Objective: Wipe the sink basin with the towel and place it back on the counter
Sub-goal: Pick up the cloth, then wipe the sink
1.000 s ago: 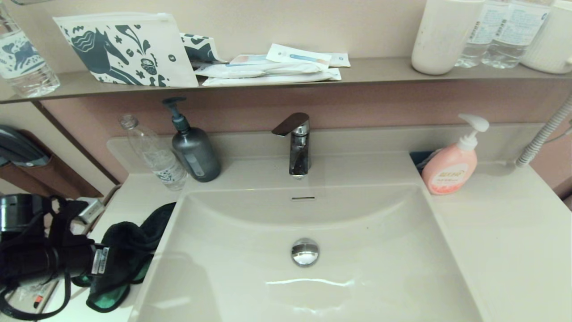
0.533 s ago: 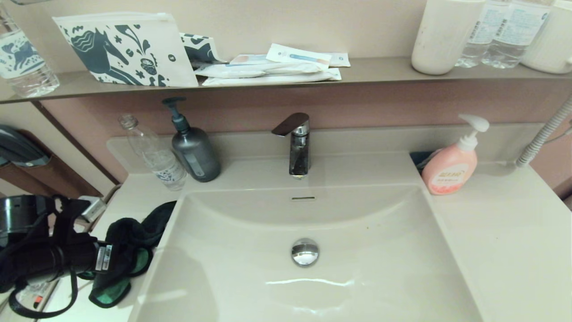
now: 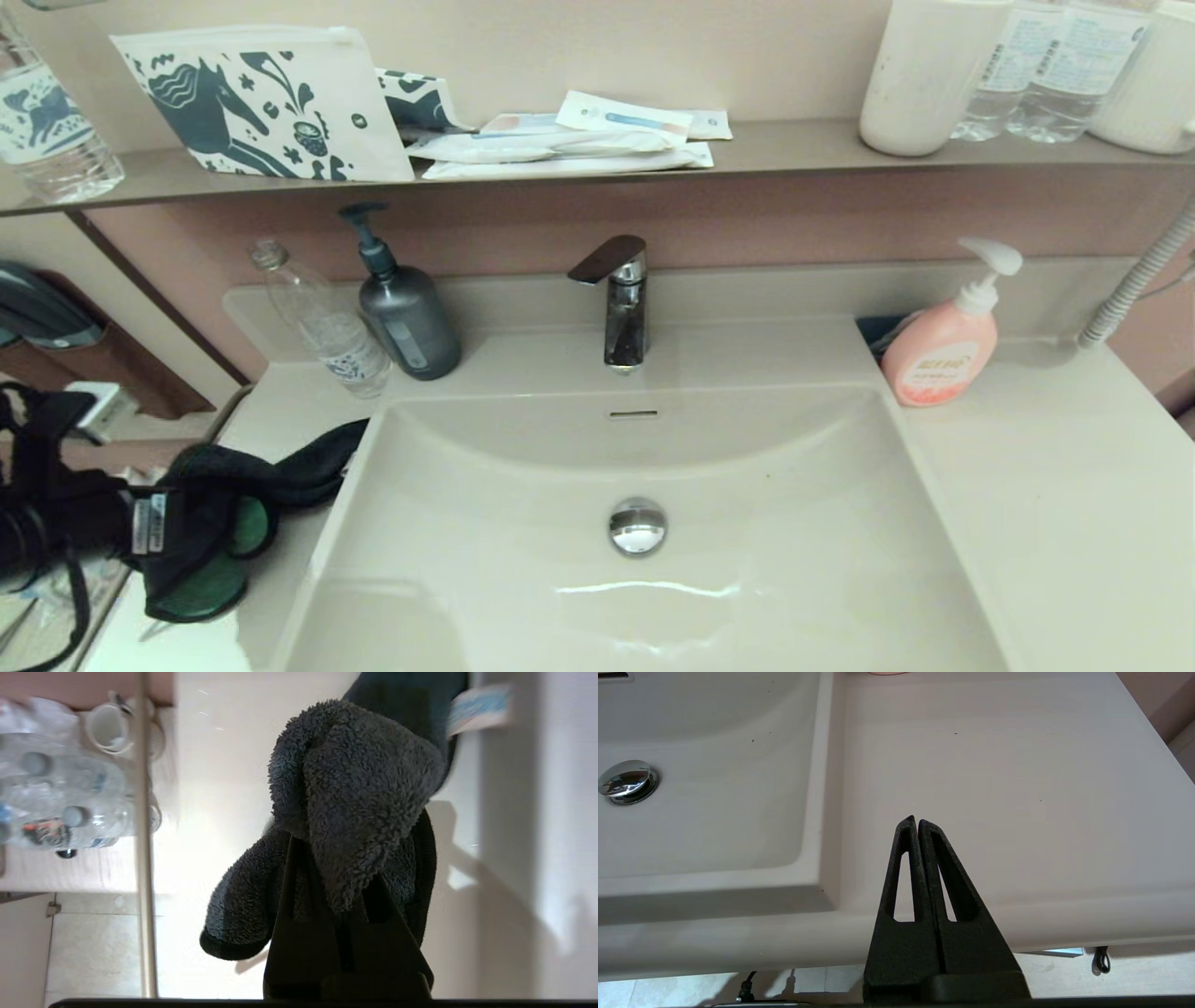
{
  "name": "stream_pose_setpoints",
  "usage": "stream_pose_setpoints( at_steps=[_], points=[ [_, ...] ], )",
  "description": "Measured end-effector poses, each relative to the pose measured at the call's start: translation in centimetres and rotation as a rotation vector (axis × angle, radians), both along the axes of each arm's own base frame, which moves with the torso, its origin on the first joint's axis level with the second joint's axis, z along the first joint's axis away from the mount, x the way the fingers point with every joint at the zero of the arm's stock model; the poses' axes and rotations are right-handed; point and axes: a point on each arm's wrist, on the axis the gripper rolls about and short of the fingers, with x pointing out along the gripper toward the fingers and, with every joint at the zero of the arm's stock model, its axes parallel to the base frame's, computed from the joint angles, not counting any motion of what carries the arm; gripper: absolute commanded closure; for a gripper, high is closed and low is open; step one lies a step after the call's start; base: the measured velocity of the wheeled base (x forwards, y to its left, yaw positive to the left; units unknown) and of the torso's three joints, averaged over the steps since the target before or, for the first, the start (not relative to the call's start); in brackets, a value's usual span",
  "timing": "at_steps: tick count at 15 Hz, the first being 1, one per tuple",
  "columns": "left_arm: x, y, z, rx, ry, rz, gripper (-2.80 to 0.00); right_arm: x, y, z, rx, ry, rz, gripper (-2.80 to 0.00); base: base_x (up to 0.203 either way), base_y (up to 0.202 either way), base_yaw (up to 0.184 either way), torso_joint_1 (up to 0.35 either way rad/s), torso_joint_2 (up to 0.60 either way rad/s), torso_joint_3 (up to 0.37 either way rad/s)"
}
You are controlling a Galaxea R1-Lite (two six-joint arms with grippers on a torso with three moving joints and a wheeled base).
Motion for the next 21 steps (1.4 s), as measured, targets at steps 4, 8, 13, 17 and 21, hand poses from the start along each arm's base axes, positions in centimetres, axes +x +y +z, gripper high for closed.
stream_pose_setpoints(
  at_steps=[4, 8, 13, 17, 21],
  points=[
    [-4.5, -2.5, 4.7, -0.081, -0.036, 0.041, 0.00, 0.0, 0.0, 0.0, 0.000, 0.000, 0.000, 0.00, 0.000, 0.000, 0.000, 0.000, 0.00, 0.000],
    [-9.5, -5.6, 8.1, -0.195, -0.012, 0.042, 0.00, 0.0, 0.0, 0.0, 0.000, 0.000, 0.000, 0.00, 0.000, 0.000, 0.000, 0.000, 0.00, 0.000],
    [-12.2, -8.1, 9.6, -0.398, -0.003, -0.005, 0.00, 0.0, 0.0, 0.0, 0.000, 0.000, 0.000, 0.00, 0.000, 0.000, 0.000, 0.000, 0.00, 0.000],
    [-10.2, -9.1, 9.6, -0.426, -0.066, -0.100, 0.00, 0.0, 0.0, 0.0, 0.000, 0.000, 0.000, 0.00, 0.000, 0.000, 0.000, 0.000, 0.00, 0.000],
    [-7.3, -12.8, 8.7, -0.453, -0.036, -0.119, 0.00, 0.0, 0.0, 0.0, 0.000, 0.000, 0.000, 0.00, 0.000, 0.000, 0.000, 0.000, 0.00, 0.000]
  ],
)
